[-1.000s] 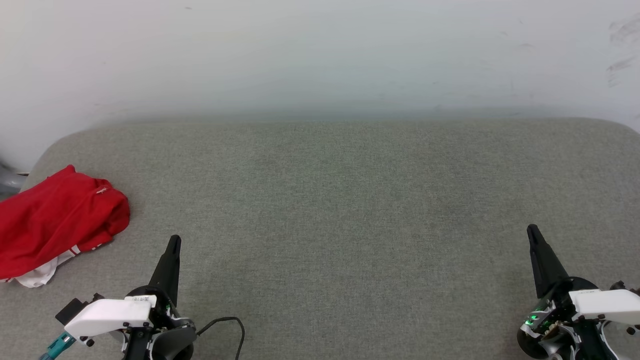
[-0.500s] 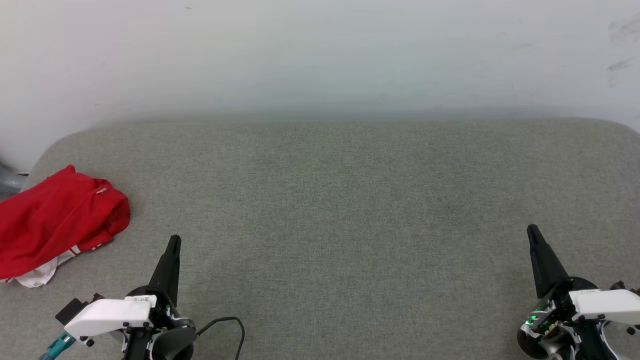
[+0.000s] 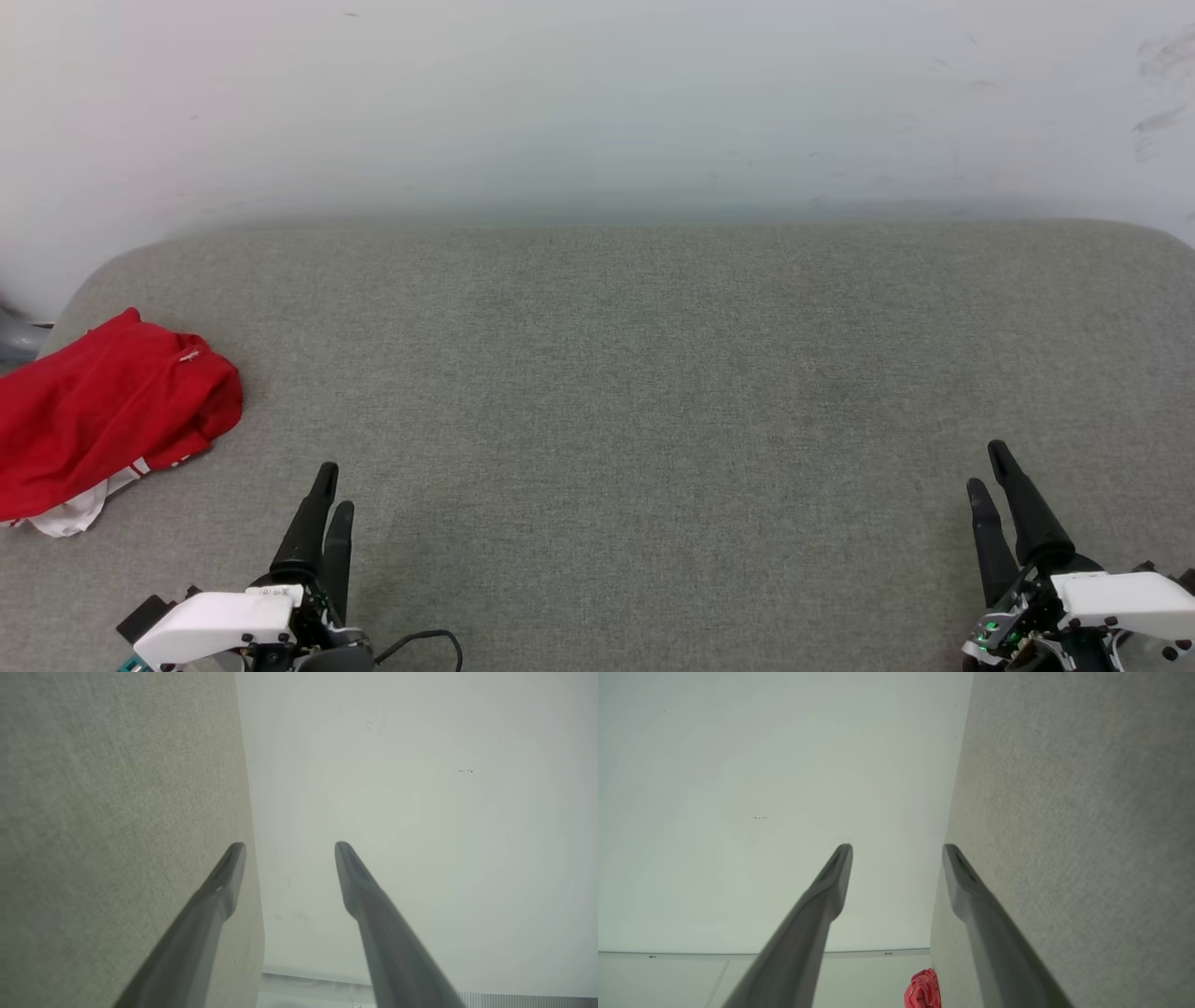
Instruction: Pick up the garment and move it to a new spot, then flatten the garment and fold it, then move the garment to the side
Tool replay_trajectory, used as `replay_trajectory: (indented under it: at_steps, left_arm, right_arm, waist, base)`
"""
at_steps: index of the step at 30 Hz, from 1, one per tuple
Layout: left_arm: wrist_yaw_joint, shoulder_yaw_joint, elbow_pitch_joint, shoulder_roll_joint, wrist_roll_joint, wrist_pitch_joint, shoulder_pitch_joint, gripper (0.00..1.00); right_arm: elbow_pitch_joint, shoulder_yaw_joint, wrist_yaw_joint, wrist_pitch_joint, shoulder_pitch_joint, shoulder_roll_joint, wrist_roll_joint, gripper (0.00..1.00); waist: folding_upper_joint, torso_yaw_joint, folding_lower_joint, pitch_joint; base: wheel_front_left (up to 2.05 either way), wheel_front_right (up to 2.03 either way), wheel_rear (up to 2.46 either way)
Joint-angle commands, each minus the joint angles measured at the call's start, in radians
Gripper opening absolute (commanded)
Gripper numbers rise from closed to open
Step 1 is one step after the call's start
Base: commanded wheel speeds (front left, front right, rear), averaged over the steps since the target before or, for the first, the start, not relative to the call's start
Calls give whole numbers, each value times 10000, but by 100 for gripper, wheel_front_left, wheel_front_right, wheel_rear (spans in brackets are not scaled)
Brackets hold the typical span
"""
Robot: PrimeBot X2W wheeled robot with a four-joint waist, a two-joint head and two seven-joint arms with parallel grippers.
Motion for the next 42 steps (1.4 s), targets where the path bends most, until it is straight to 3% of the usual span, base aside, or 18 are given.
replay_trajectory:
  at_steps: [1,10,20,33,42]
  left_arm:
    - [-3,-21,-223,16,90,-107,-161,100]
    - [-7,82,-263,17,702,-551,27,100]
    - [-11,579,-313,19,1861,-995,166,100]
    - [-9,1220,-1104,22,4169,-1503,230,100]
    - [321,1010,-2193,23,5676,-1823,349,100]
  right_arm:
    - [-190,93,2,-99,-139,-1,-112,100]
    - [-85,192,2,-546,-85,1,-788,100]
    - [-30,-112,1,-989,-141,2,-2528,100]
    - [-1095,-166,1,-1499,-192,5,-5952,100]
    - [-2124,23,1,-1815,-213,6,-8580,100]
  waist:
    - [-1,-3,1,2]
    - [-1,-31,1,11]
    - [-1,-64,1,6]
    - [-1,-89,1,53]
    - [-1,-107,1,117]
  base:
    - [0,0,0]
    - [0,0,0]
    - [0,0,0]
    - [0,0,0]
    - [0,0,0]
